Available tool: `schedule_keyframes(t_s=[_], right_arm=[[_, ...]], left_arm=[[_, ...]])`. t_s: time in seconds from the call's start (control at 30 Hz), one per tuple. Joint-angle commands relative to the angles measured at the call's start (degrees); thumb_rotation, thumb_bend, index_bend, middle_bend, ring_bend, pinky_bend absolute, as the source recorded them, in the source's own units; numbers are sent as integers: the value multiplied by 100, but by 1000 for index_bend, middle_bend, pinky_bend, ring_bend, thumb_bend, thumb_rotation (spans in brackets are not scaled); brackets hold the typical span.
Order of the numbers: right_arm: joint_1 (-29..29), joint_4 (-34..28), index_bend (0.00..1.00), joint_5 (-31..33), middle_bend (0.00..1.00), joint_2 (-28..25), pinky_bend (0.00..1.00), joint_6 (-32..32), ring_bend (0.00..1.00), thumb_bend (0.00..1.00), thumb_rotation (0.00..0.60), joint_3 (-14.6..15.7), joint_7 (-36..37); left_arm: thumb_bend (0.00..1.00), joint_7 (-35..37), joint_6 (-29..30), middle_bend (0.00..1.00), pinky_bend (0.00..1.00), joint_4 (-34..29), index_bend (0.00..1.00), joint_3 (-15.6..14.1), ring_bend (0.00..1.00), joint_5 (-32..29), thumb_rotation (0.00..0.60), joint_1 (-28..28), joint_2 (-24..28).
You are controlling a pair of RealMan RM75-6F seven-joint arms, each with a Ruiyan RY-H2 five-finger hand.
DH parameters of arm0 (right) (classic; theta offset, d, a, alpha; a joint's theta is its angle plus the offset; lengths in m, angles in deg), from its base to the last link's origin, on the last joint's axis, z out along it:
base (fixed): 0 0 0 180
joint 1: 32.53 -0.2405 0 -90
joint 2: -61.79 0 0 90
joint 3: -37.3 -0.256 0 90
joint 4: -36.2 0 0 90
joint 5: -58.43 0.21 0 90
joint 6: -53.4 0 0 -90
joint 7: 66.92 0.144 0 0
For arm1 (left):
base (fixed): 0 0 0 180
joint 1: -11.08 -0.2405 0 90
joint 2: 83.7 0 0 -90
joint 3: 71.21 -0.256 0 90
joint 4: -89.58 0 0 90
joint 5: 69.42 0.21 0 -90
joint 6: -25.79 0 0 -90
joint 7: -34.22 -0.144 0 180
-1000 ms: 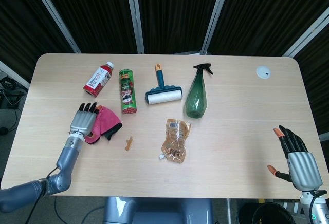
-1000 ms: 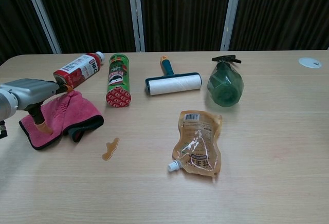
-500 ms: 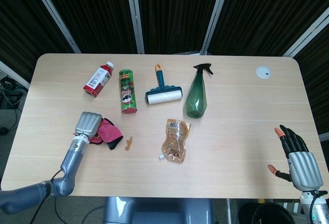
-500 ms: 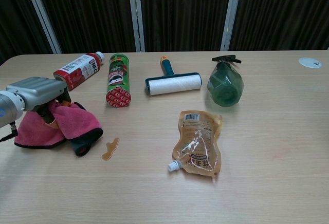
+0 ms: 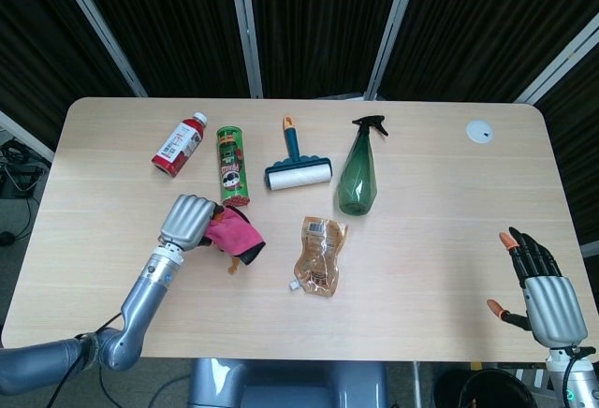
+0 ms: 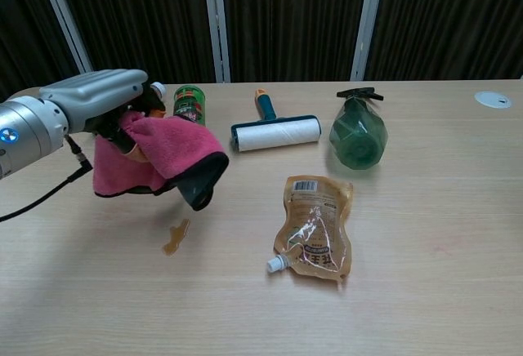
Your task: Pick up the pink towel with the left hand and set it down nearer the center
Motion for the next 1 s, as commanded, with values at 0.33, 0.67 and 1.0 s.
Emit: schedule_keyframes(t_s=[0.33, 0.67, 1.0], right_arm=[[0, 10, 0, 6, 0, -7, 116, 5, 0, 87, 600, -3, 38], [-2, -7, 0, -19, 0, -13, 116, 6, 0, 87, 600, 6, 47], [6, -3, 0, 26, 0, -26, 116, 14, 0, 86, 600, -7, 104]], left_arm=[[413, -136, 85, 681, 565, -20, 878, -466, 596, 572, 600, 199, -863], [414, -212, 47, 680, 564, 738, 878, -809, 597, 585, 600, 72, -1453], [414, -127, -104, 680, 563, 1652, 878, -816, 597, 495, 600, 11, -1852]])
